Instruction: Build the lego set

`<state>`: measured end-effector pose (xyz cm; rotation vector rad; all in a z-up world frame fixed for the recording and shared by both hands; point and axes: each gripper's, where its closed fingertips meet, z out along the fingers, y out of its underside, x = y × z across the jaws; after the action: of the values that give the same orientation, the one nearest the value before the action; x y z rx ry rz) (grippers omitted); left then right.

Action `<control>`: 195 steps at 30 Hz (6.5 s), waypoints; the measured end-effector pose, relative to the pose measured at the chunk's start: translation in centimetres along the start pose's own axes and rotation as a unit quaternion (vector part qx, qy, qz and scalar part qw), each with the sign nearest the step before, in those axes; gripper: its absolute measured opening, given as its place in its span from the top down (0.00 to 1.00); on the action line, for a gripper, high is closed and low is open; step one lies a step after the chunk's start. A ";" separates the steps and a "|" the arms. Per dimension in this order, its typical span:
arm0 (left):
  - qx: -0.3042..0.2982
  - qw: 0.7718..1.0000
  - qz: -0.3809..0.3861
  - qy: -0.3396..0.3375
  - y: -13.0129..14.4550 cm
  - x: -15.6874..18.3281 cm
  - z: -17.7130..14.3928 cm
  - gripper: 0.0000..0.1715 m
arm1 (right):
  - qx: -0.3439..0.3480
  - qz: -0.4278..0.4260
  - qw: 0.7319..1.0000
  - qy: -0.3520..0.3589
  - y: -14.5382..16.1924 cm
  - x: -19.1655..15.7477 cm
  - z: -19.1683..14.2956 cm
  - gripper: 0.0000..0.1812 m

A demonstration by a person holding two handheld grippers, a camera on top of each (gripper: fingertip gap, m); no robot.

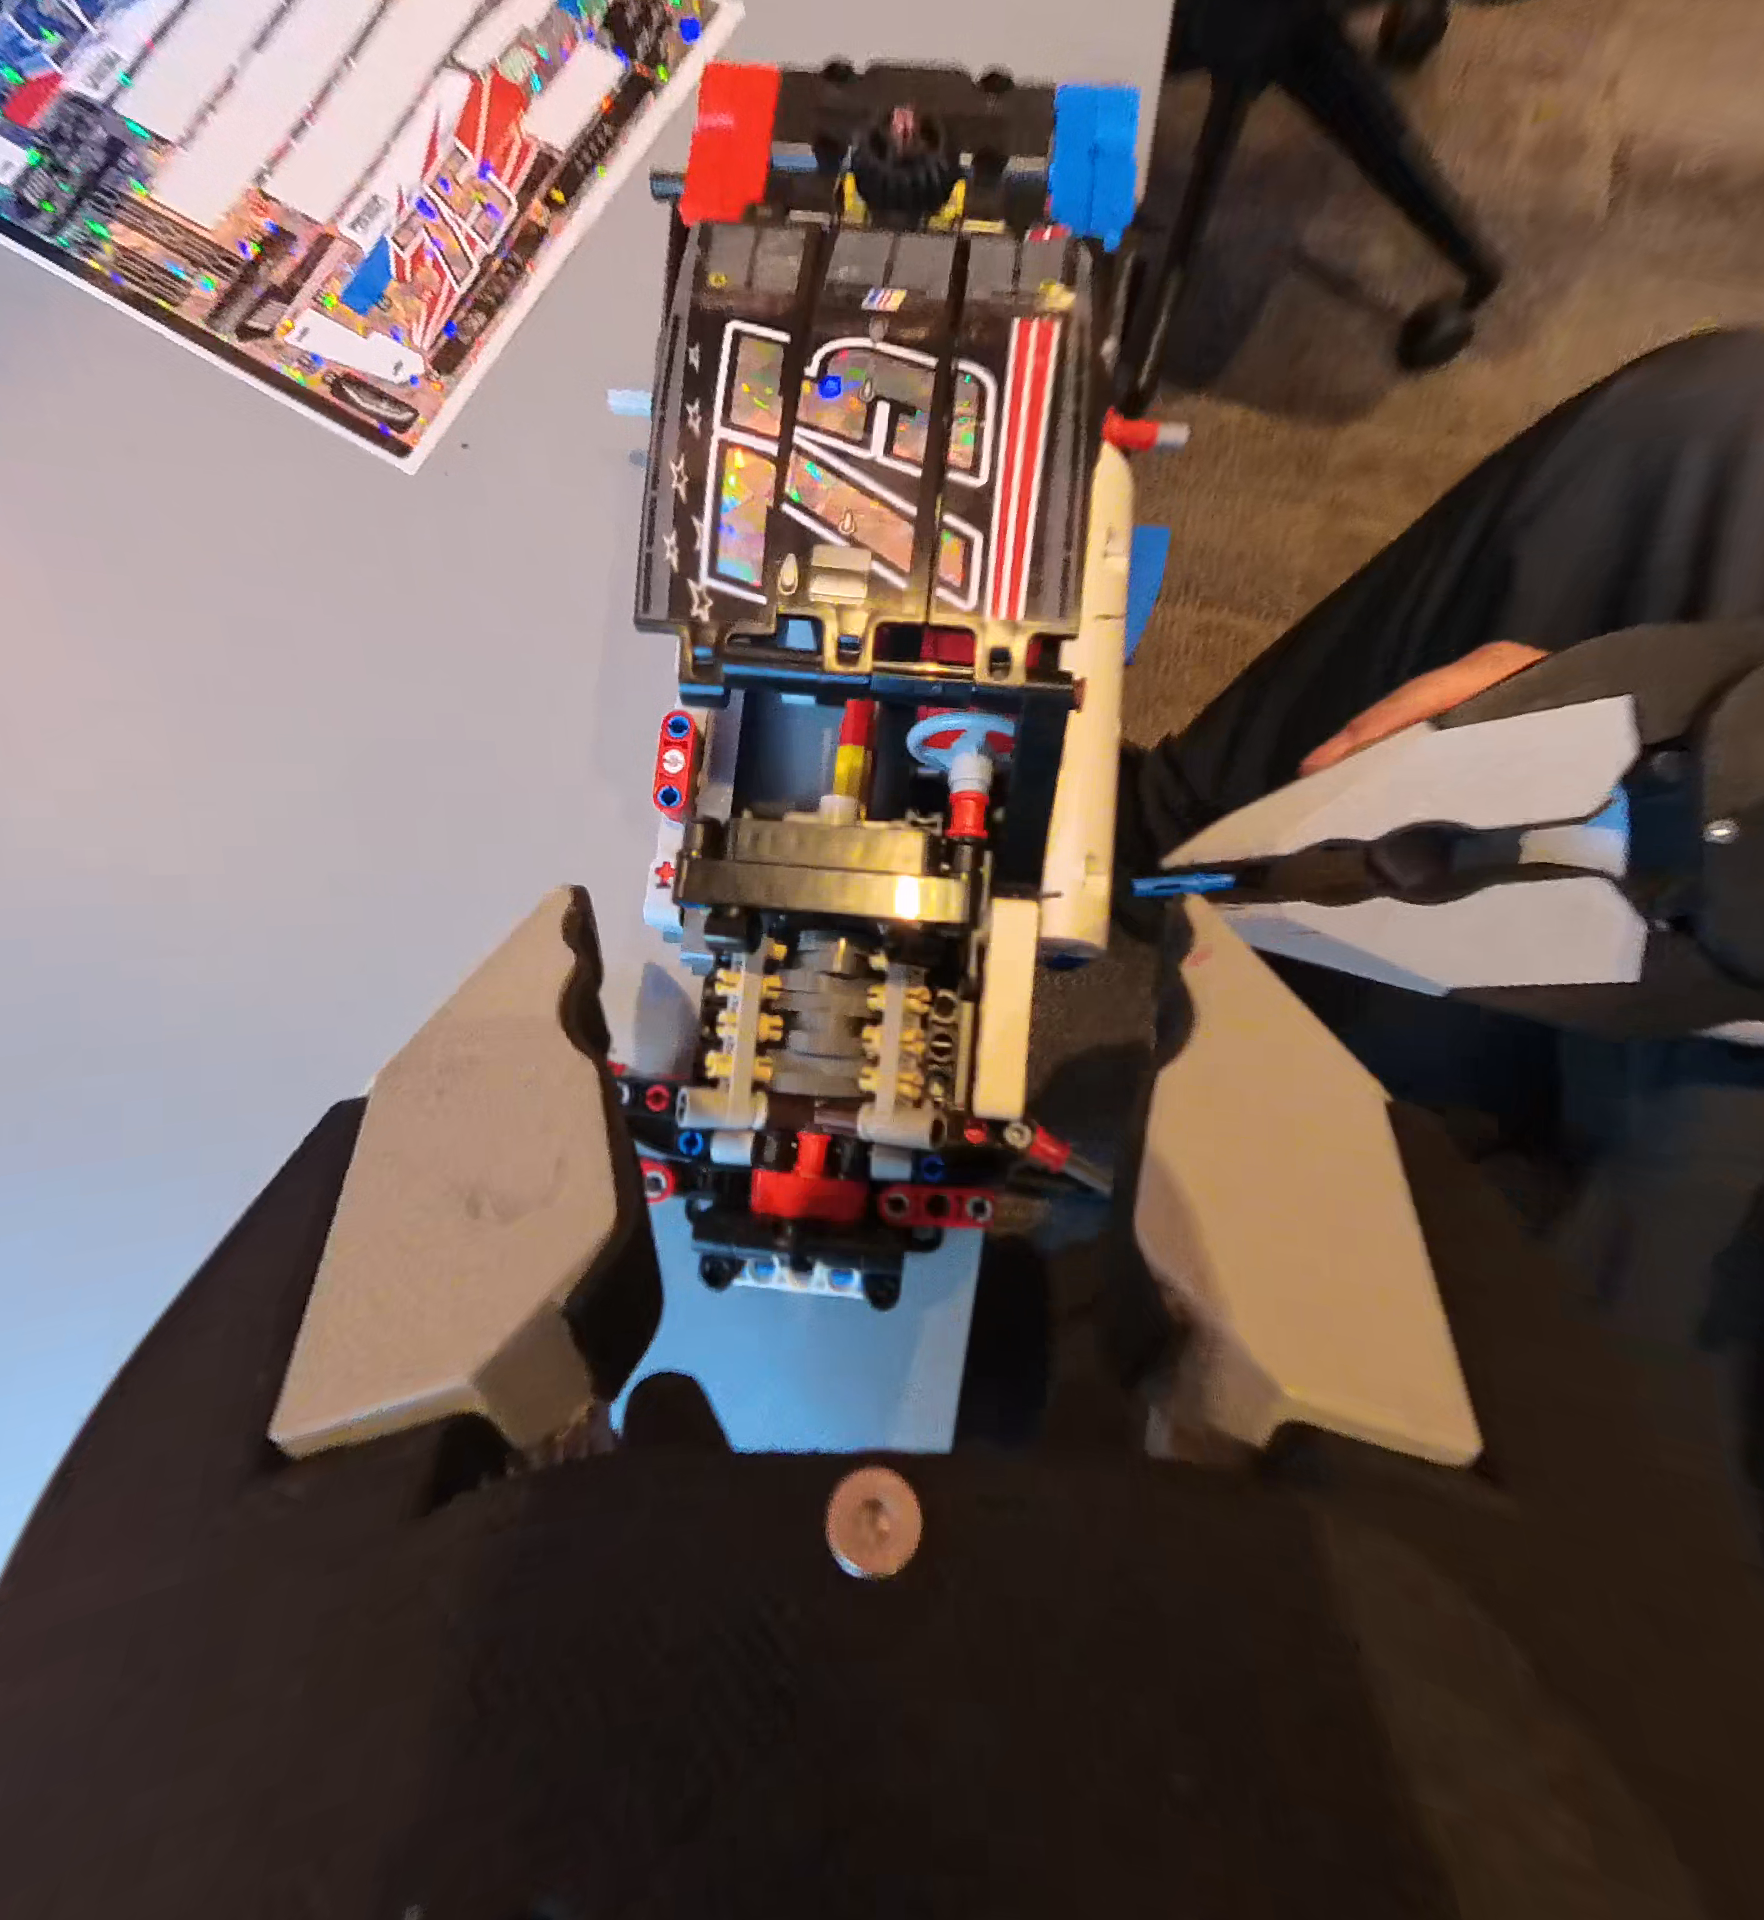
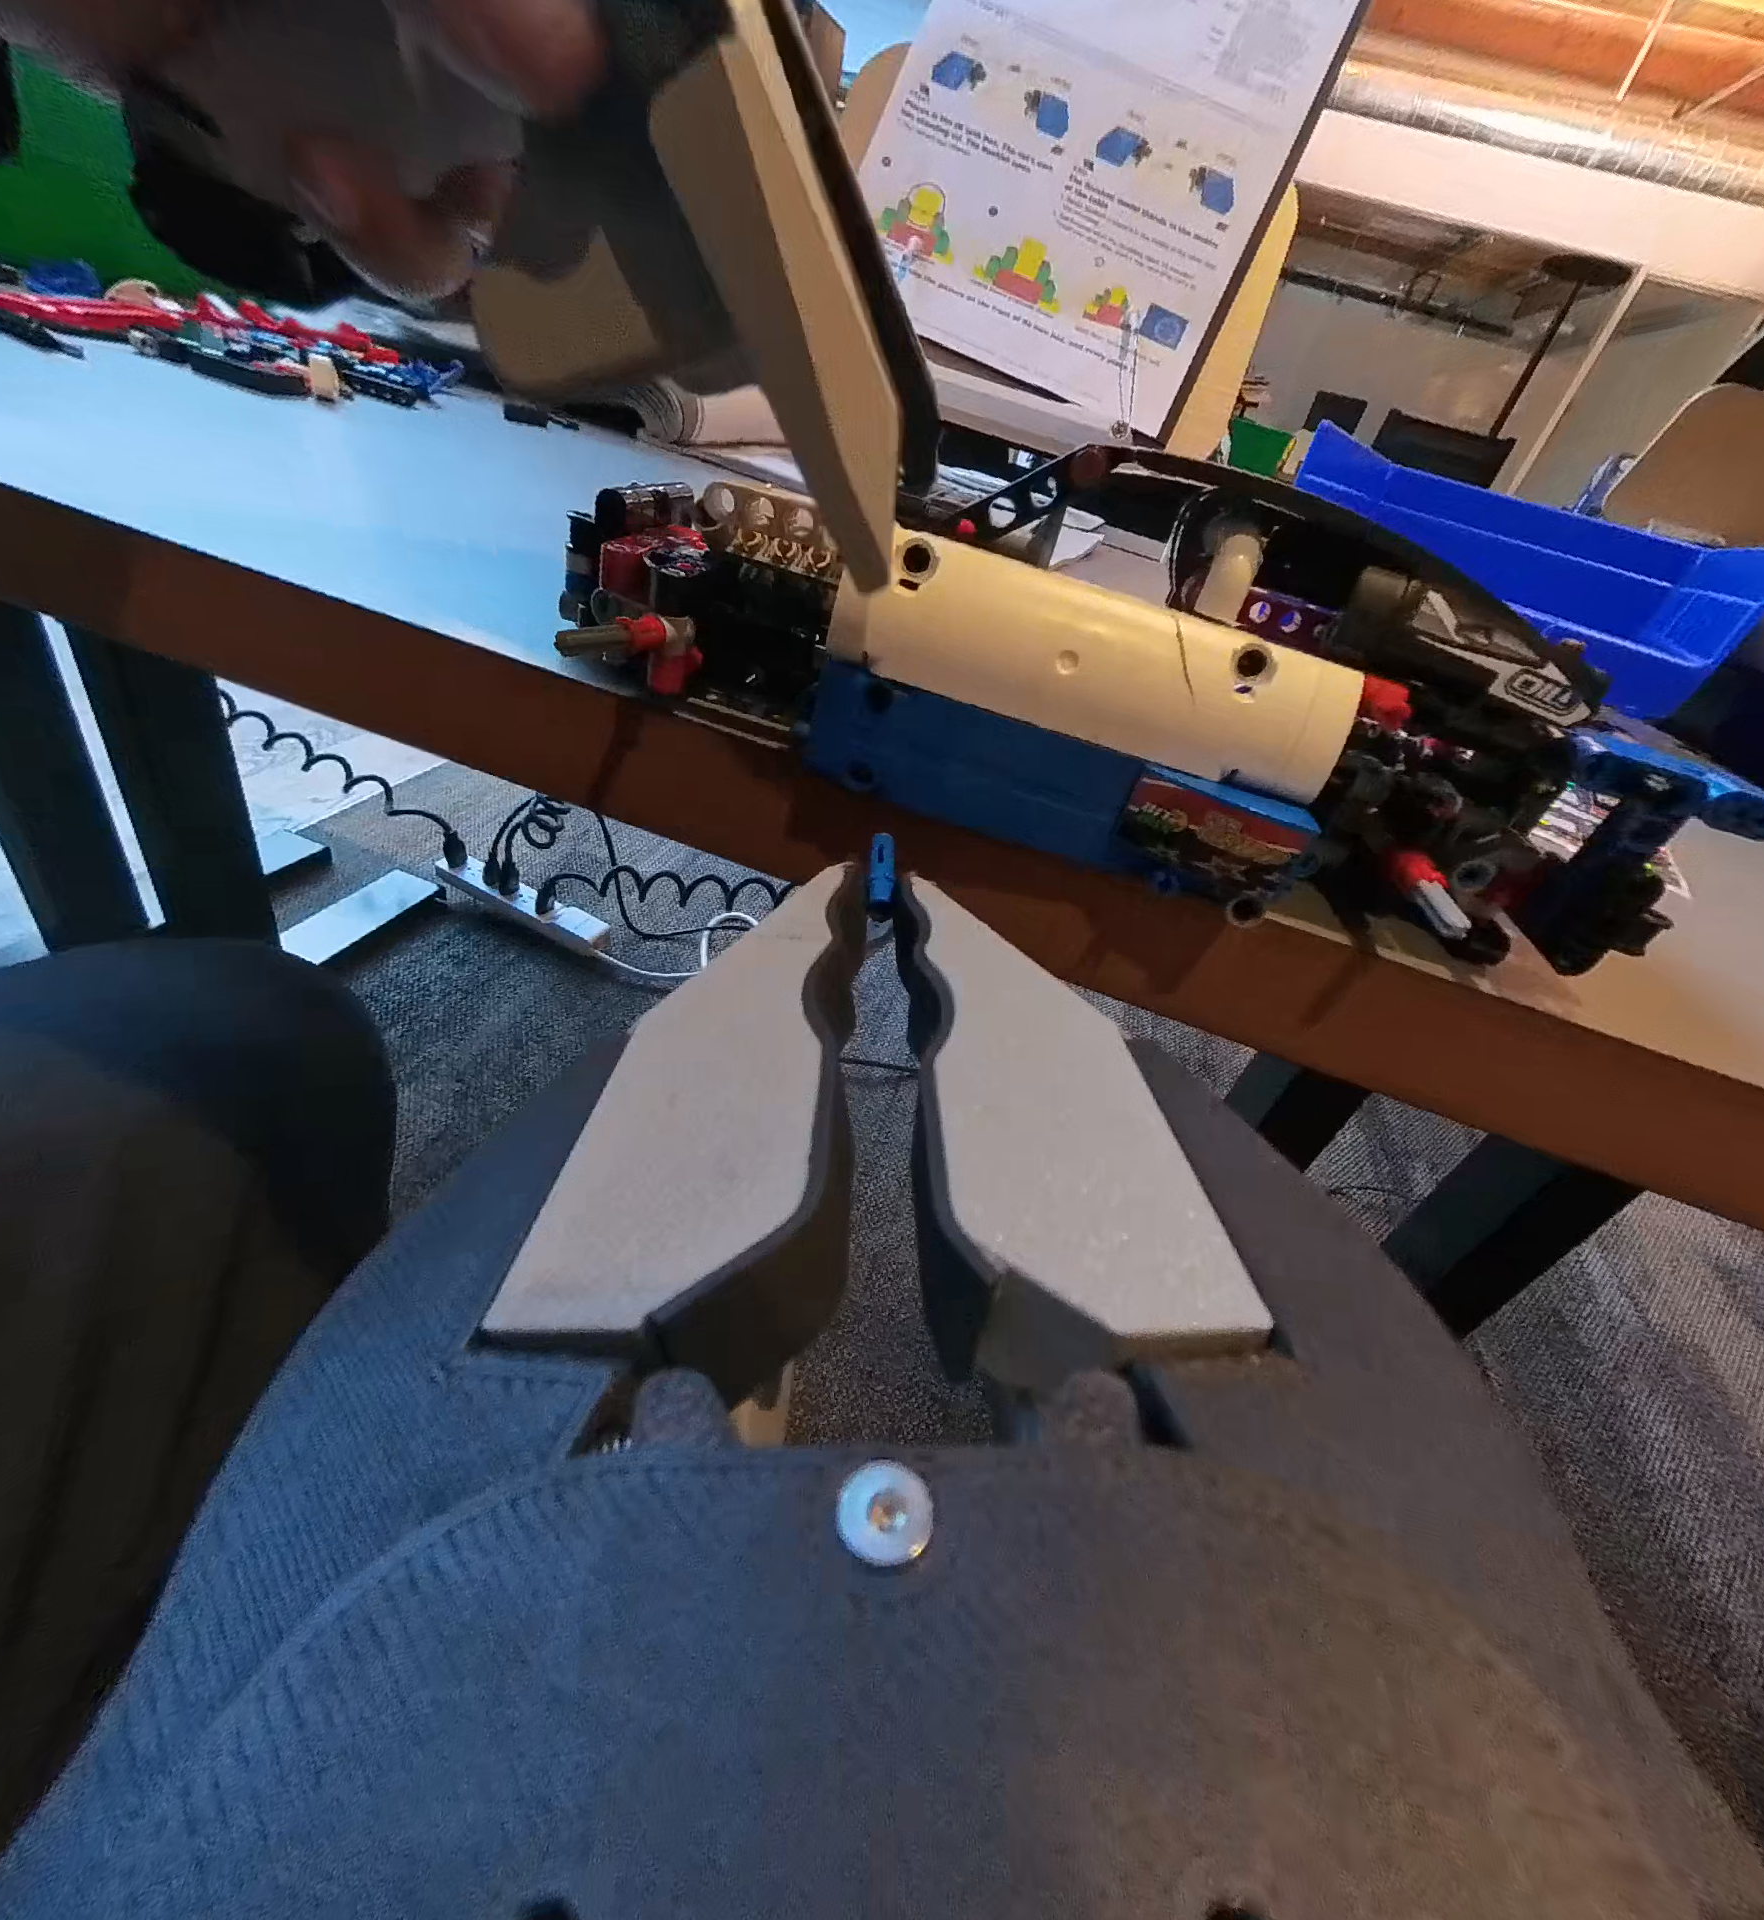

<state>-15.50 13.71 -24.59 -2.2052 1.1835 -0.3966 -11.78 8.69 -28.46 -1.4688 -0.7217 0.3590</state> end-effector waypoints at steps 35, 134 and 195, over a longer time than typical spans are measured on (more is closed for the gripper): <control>-0.066 0.995 0.068 -0.018 1.7 0.3 2.7 0.44 | 0.033 -0.011 0.999 0.034 -0.5 -0.4 1.6 0.98; -0.035 0.814 0.545 -0.200 3.7 7.2 -1.0 0.99 | 0.073 -0.076 0.974 -0.199 -4.4 -3.8 -1.8 0.97; -0.271 0.949 -0.015 0.159 25.7 14.4 32.1 0.77 | -0.187 0.062 0.965 0.170 23.8 27.5 -6.1 0.98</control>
<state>-7.68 2.54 -65.92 -2.7019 1.5793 -0.4990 17.39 23.72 -45.23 -1.8818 -0.4324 0.0576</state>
